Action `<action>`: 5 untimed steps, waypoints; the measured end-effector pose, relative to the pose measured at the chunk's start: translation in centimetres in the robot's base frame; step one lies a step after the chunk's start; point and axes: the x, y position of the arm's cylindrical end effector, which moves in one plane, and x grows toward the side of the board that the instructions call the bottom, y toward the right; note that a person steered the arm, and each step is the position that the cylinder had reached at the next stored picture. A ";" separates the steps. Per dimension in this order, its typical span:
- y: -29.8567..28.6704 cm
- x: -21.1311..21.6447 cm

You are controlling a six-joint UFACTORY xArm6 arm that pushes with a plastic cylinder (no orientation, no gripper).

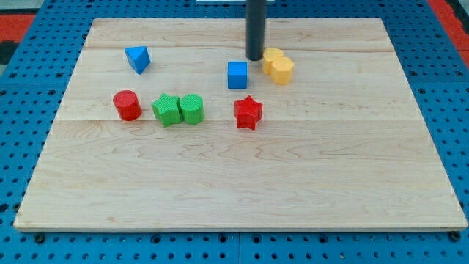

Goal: Move the yellow blocks to the right side of the blue cube

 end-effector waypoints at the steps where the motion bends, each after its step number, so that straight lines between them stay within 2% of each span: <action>1: -0.7 -0.2; 5: -1.0 -1.1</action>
